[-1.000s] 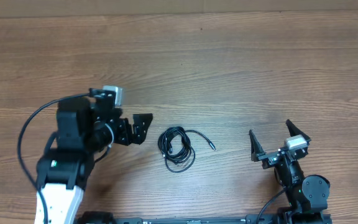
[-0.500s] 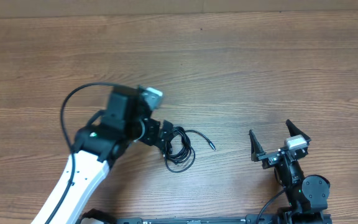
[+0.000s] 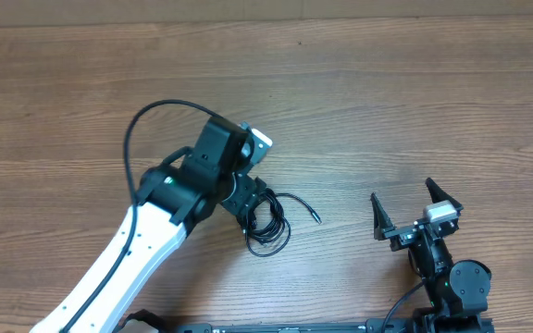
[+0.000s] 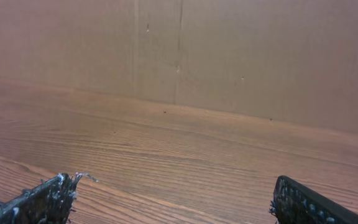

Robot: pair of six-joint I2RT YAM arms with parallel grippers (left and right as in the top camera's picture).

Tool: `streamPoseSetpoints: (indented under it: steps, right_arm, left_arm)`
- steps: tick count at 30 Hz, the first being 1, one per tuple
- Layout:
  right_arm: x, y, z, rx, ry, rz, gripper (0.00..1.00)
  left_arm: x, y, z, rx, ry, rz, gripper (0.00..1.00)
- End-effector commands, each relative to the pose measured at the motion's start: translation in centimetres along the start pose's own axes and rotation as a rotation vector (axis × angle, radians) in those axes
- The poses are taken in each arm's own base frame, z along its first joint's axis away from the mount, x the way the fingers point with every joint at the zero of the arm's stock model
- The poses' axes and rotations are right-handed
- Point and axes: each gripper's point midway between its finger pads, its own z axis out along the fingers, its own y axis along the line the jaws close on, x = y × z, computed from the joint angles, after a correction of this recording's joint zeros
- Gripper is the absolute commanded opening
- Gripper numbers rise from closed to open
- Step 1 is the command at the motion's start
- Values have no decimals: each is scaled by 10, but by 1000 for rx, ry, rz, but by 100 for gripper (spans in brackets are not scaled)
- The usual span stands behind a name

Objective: Untangle cables
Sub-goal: 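Reach the left gripper over the black cable coil and grasp it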

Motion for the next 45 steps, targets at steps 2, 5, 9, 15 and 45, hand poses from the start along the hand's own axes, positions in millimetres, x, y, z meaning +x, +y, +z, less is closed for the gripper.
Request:
streamPoseSetpoints:
  steps: [2, 5, 9, 15, 45]
  right_arm:
    - [2, 0, 0, 3, -2, -5, 100]
    - [2, 0, 0, 3, -2, -5, 100]
    - [2, 0, 0, 3, -2, -5, 100]
    - [2, 0, 0, 3, -2, -5, 100]
    - [2, 0, 0, 3, -2, -5, 100]
  left_arm:
    - [0, -9, 18, 56, 41, 74, 66]
    - [6, -10, 34, 66, 92, 88, 62]
    - [9, -11, 55, 77, 130, 114, 57]
    - [14, -13, 78, 94, 169, 115, 53]
    - [44, -39, 149, 249, 300, 111, 22]
